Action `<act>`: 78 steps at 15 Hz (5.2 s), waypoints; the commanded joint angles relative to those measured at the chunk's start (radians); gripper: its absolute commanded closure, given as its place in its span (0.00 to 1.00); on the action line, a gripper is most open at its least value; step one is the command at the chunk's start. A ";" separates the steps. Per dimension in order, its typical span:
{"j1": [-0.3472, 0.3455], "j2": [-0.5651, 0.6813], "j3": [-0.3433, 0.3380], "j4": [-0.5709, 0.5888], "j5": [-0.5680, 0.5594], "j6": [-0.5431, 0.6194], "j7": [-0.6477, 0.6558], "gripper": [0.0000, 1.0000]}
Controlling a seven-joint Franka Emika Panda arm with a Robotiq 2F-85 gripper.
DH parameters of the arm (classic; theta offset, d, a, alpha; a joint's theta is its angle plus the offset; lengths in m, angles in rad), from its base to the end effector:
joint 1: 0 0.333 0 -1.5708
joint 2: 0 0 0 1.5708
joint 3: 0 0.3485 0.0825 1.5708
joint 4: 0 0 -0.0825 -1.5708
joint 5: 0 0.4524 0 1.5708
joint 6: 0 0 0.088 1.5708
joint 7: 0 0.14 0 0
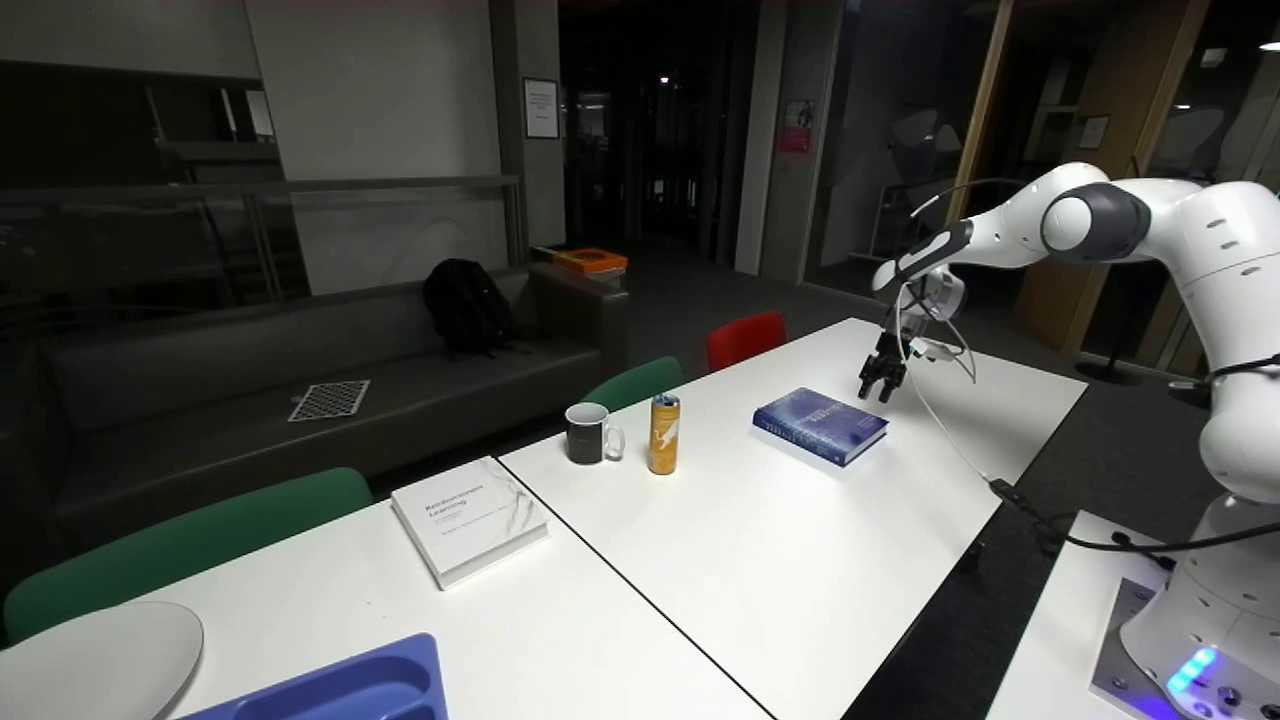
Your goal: Open the cover of the book
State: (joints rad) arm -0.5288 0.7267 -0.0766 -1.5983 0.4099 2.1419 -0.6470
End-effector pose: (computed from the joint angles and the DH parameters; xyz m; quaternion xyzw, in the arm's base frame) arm 0.6305 -0.3968 0.1395 -0.9822 0.0974 -0.0086 0.1602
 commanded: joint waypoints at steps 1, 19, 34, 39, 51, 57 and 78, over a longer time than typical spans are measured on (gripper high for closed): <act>-0.019 -0.001 0.025 0.007 -0.006 -0.034 -0.026 0.00; -0.009 0.036 0.055 0.006 -0.005 -0.048 -0.062 0.00; 0.002 0.038 0.046 0.005 -0.031 0.003 -0.151 0.00; 0.002 0.047 0.047 0.009 -0.031 0.027 -0.168 0.00; -0.018 0.027 0.058 0.070 0.007 -0.065 -0.127 0.00; -0.033 0.054 0.050 0.160 0.011 -0.134 -0.120 0.00; -0.021 0.110 0.055 0.143 0.002 -0.211 -0.079 0.00</act>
State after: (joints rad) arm -0.5450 0.8334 -0.0357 -1.4627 0.4072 1.9589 -0.7367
